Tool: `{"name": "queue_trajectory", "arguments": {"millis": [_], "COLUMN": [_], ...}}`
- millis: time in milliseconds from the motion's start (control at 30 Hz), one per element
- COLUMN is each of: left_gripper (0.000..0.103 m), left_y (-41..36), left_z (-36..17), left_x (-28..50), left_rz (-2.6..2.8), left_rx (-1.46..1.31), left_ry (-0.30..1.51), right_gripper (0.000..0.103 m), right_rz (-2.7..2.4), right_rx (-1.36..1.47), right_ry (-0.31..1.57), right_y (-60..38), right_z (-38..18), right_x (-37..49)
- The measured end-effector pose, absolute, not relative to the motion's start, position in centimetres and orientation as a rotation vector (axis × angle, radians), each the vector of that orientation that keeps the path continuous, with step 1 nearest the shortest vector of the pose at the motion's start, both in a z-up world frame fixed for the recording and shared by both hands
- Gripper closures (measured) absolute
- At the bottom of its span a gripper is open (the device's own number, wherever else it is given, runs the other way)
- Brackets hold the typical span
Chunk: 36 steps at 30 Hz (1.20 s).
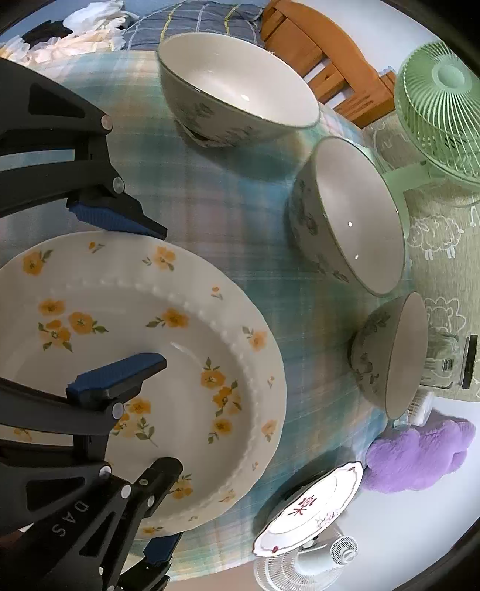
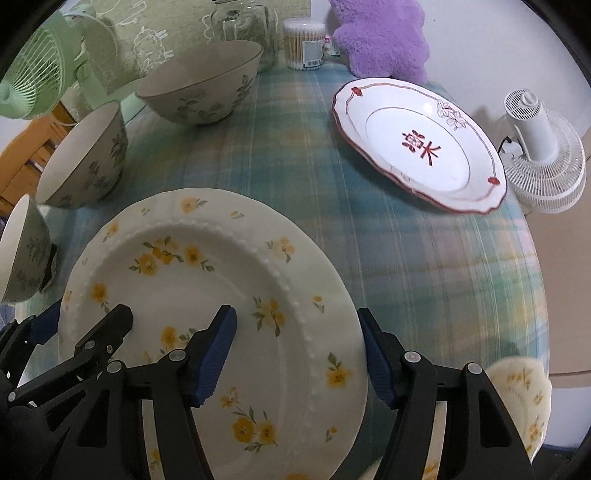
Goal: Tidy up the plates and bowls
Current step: 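Carry the beaded-rim plate with both grippers over the scalloped plate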
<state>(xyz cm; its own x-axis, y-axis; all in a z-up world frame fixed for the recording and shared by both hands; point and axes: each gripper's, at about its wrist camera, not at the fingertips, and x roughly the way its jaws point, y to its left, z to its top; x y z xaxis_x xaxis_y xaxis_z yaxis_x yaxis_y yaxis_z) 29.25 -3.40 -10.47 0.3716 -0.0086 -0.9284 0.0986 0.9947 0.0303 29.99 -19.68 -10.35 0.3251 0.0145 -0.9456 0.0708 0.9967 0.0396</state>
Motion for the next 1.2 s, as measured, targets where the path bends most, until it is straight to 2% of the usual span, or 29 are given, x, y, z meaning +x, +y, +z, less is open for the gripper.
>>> {"name": "queue_trajectory", "arguments": {"millis": [600,1200], "left_gripper": [0.041,0.041], "left_y": [-1.2,-4.9], "left_z": [-8.2,-5.7], "left_x": [24.8,21.7], "left_rz": [-0.177,-0.138], "left_rx": [0.104,0.108], "left_ry": [1.162,1.118], "right_gripper": [0.034,0.034], "right_rz": [-0.134,-0.112], "right_rx": [0.102,0.128], "right_ry": [1.225,1.193], "right_y": [-18.0,-21.2], "right_z": [-7.6,-5.0], "right_x": [23.7,20.4]}}
